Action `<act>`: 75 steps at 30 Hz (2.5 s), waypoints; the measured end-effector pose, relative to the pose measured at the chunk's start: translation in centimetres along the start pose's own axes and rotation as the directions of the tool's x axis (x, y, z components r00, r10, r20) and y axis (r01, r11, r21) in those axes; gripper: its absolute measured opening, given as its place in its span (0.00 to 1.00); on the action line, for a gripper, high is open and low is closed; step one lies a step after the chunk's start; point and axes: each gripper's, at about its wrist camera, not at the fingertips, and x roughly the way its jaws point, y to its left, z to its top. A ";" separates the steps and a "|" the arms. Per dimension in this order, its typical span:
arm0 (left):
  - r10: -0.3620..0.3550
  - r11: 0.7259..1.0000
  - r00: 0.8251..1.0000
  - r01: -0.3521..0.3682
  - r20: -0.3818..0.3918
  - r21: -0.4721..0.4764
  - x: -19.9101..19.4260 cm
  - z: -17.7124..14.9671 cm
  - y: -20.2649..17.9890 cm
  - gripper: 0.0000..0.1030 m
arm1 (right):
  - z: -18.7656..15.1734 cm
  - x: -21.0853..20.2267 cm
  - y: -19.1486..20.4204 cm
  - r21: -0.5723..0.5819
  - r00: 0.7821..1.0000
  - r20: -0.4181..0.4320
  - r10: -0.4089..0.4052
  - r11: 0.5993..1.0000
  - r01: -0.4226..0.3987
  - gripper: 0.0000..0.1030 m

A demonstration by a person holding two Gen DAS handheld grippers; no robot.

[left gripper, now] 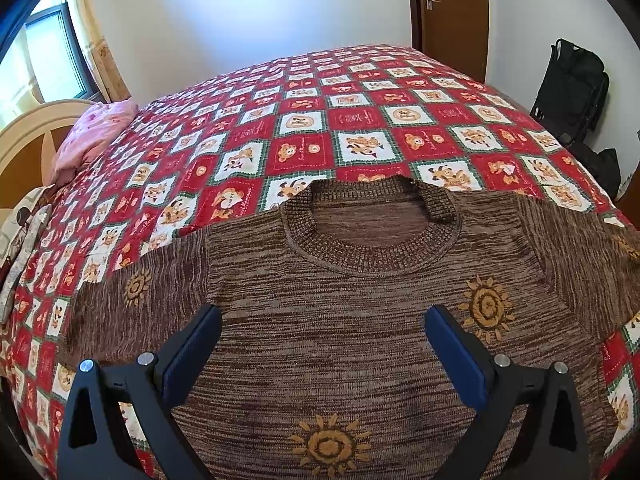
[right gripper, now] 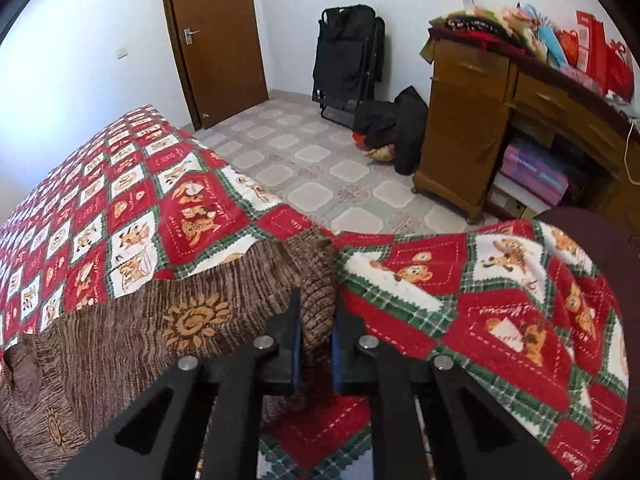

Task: Fold small clothes
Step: 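Grasp the sweater sleeve end with the right gripper, then lift the sleeve with the right gripper and fold it across the sweater body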

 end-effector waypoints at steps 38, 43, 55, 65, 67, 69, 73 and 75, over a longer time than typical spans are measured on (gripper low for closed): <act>-0.089 0.981 0.996 0.086 -0.009 -0.176 2.0 -4.3 12.3 0.99 | -15.5 -6.4 25.1 -0.194 0.605 -0.401 0.688 0.581 -0.790 0.69; -0.270 0.960 0.963 0.269 -0.002 -0.082 2.0 -3.4 7.9 0.99 | -12.6 -7.7 20.7 -0.245 0.728 -0.241 0.642 0.685 -0.686 0.69; -0.167 0.970 0.985 0.172 -0.041 0.173 5.6 -2.5 -0.8 0.99 | -11.0 -4.7 15.9 -0.123 0.798 -0.174 0.577 0.791 -0.599 0.67; -0.151 0.961 0.985 0.128 -0.078 -0.247 7.8 -2.6 7.9 0.99 | -7.6 -4.3 12.1 -0.049 0.868 -0.077 0.490 0.868 -0.495 0.65; -0.172 0.951 0.983 0.147 -0.071 -0.272 7.7 -2.5 8.4 0.99 | -6.7 -4.3 12.4 -0.075 0.879 -0.063 0.472 0.876 -0.476 0.65; -0.144 0.958 0.987 0.121 -0.072 -0.260 7.5 -2.4 8.1 0.99 | -6.4 -4.3 13.3 -0.110 0.881 -0.073 0.467 0.874 -0.473 0.65; -0.133 0.967 0.989 0.115 -0.066 -0.229 6.9 -2.7 7.7 0.99 | -7.7 -4.2 16.4 -0.209 0.872 -0.116 0.476 0.846 -0.490 0.62; -0.143 0.964 0.986 0.120 -0.082 -0.236 7.1 -3.0 7.9 0.99 | -8.9 -3.7 18.2 -0.279 0.879 -0.133 0.458 0.834 -0.477 0.58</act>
